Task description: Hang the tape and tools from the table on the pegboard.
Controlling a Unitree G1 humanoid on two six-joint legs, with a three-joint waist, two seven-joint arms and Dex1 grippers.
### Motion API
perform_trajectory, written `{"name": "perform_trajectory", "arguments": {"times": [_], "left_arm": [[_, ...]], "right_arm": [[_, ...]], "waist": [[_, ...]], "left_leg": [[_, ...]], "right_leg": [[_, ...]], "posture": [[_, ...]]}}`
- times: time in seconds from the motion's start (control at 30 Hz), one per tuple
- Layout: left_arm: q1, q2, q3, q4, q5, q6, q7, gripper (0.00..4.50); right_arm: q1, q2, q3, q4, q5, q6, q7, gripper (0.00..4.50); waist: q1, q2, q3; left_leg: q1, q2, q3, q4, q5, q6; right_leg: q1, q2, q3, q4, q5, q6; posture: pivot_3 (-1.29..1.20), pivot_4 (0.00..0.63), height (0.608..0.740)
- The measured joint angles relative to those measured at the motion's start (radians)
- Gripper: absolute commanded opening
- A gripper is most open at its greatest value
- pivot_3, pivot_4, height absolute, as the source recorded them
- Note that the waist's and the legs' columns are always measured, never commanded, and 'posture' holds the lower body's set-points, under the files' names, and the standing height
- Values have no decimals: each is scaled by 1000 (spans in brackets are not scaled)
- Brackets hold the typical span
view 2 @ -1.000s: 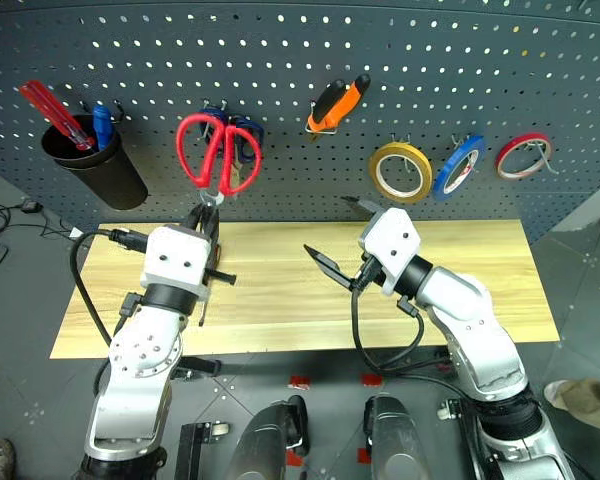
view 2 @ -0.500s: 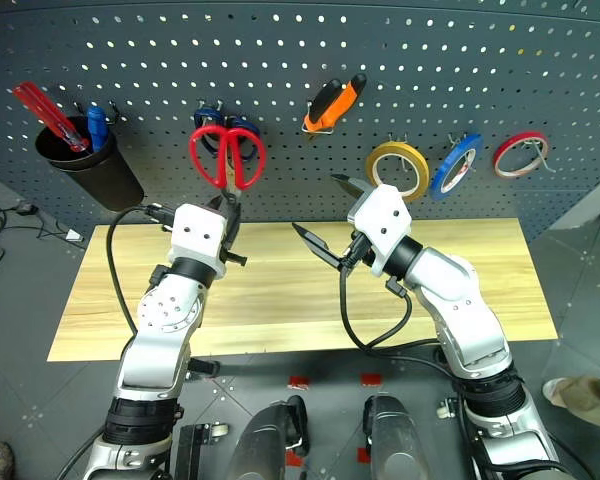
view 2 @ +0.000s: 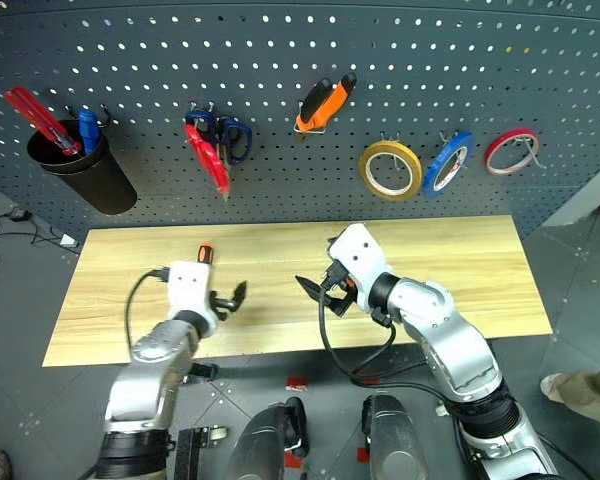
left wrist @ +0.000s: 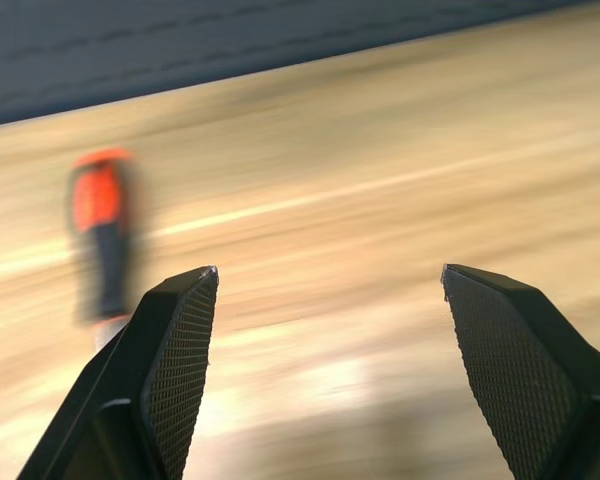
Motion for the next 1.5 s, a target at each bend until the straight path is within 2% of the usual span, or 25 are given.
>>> {"name": "perform_trajectory", "arguments": {"times": [0.17,0.43,0.77,0.87,0.93,1.13,1.17,1.33,1.5], "left_arm": [[-83,89,94,89,-53,75,-11,3771],[-252,175,68,386,-80,104,-98,3771],[-475,258,59,768,-79,24,-138,3771],[-517,266,39,843,-70,-22,-156,3222],[-540,270,25,885,-58,-54,-163,2692],[-542,274,-7,912,-45,-107,-200,792],[-538,280,-8,911,-45,-111,-208,683],[-490,321,-12,889,-46,-123,-274,683],[-387,387,-41,759,-45,-150,-373,683]], "right_arm": [[-71,33,2,-10,21,137,-26,4500],[-161,98,15,-4,36,231,-56,4500],[-187,80,25,-5,61,274,-57,4500],[-196,80,25,-5,65,277,-59,4500],[-195,80,25,-5,66,278,-61,4500],[-186,82,21,-8,91,230,-30,4500],[-183,82,21,-11,106,211,-13,4500],[-165,66,23,-24,144,112,61,4500],[-165,49,48,-14,142,31,94,4500]], "waist": [[2,0,13],[5,-2,50],[2,-5,80],[3,-6,82],[3,-6,82],[2,-6,82],[1,-6,82],[-1,-7,81],[-2,-13,77]], "left_leg": [[0,-1,0,0,0,0],[-1,-1,2,-1,1,-2],[-1,0,4,-1,1,-2],[-1,0,4,-1,1,-2],[-1,0,4,-1,1,-2],[-1,0,5,-1,1,-2],[-1,0,4,-1,1,-2],[-1,0,5,-1,1,-2],[-1,0,4,-1,1,-2]], "right_leg": [[0,0,1,0,1,0],[-2,-1,1,-3,1,0],[-3,-1,2,-2,0,1],[-3,-1,2,-2,0,1],[-3,-1,2,-3,0,1],[-3,-1,1,-2,0,1],[-3,-1,1,-2,0,1],[-3,-1,1,-2,0,1],[-3,-1,1,-2,0,1]], "posture": [[-196,403,740],[-199,434,740],[-227,442,740],[-232,435,740],[-234,428,740],[-233,394,740],[-232,387,740],[-236,349,740],[-251,304,740]]}}
